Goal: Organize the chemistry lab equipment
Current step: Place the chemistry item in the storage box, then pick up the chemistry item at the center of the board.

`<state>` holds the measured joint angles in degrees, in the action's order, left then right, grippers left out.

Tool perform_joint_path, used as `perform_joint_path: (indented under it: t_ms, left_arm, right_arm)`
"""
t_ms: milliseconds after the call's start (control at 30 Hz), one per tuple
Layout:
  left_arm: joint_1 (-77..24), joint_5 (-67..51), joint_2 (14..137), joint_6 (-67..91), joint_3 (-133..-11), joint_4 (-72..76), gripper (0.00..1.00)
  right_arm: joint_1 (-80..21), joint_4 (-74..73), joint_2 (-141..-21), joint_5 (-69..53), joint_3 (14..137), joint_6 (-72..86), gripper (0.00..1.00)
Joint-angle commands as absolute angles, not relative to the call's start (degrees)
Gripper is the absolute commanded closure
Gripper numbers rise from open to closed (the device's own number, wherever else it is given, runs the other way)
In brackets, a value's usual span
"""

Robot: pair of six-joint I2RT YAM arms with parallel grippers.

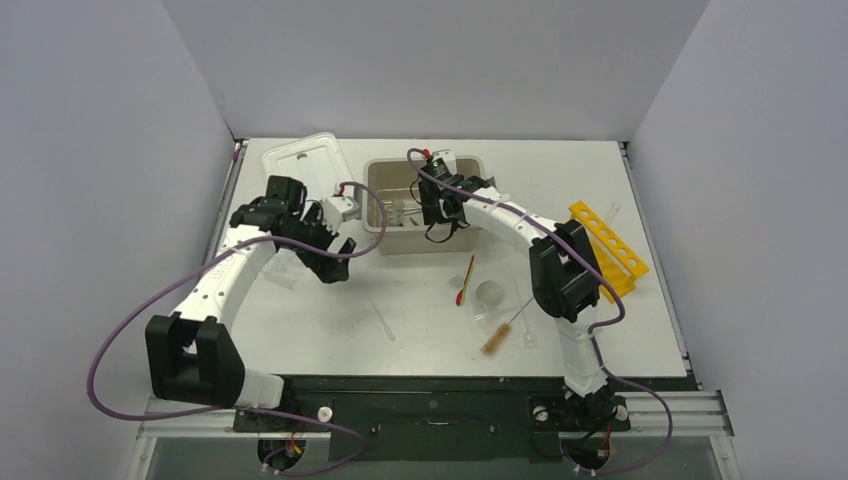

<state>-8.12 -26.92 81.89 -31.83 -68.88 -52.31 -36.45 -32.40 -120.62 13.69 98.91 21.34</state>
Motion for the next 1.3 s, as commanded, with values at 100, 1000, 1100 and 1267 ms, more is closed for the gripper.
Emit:
perform_joint_path:
  t_ms: [100, 1000, 1100, 1267]
  left_arm:
    - [-14.30, -24.56, 74.60, -42.61, -60.55, -46.11, 0.04]
    - [1.14, -31.96, 81.38, -21.29, -78.68, -48.58, 0.03]
    - [2.37, -30.84, 81.53, -19.12, -79.18, -48.14, 0.03]
    - [2.64, -30.69, 79.90, -17.38, -79.02, -47.67, 0.04]
  right_arm:
    - [-35.47, -35.00, -122.64, 10.72, 105.61, 23.58, 0.47]
    - [-54.00, -31.13, -94.88, 8.34, 93.55, 13.14, 0.29]
    - [-59.35, -28.92, -97.11, 7.39, 86.88, 12.44, 0.33]
    - [-63.93, -24.38, -102.53, 5.47, 82.91, 13.07, 0.47]
